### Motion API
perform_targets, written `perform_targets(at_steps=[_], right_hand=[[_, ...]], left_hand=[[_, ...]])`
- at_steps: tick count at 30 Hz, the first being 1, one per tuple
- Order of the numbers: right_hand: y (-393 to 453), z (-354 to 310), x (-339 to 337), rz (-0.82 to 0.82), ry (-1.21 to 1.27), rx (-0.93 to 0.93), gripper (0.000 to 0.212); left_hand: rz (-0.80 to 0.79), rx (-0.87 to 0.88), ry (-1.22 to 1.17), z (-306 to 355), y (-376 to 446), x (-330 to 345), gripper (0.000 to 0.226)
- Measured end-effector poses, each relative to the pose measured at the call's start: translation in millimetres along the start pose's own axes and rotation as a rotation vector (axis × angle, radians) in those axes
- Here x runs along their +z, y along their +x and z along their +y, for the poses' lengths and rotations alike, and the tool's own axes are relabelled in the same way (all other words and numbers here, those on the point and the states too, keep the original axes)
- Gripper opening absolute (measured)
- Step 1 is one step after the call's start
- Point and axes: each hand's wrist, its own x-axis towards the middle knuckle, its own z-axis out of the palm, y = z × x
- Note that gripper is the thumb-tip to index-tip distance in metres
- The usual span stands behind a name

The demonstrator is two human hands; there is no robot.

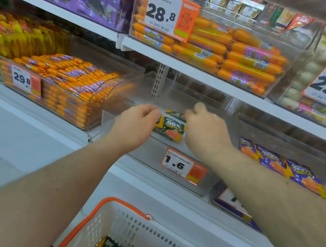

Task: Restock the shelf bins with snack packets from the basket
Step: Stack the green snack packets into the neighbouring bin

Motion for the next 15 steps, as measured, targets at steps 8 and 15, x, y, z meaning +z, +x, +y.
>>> perform_targets(at_steps=[8, 15], right_hand=[[17.8, 37.3, 58.9, -0.614, -0.135, 0.141, 0.033], [45.6, 27.2, 77.2, -1.116, -0.026, -0.026, 0.036]], left_hand=[[-0.058, 0.204, 0.642, -40.2, 9.3, 31.1, 0.033], [-0.043, 0.227, 0.681, -45.4, 9.5, 33.0, 0.035]])
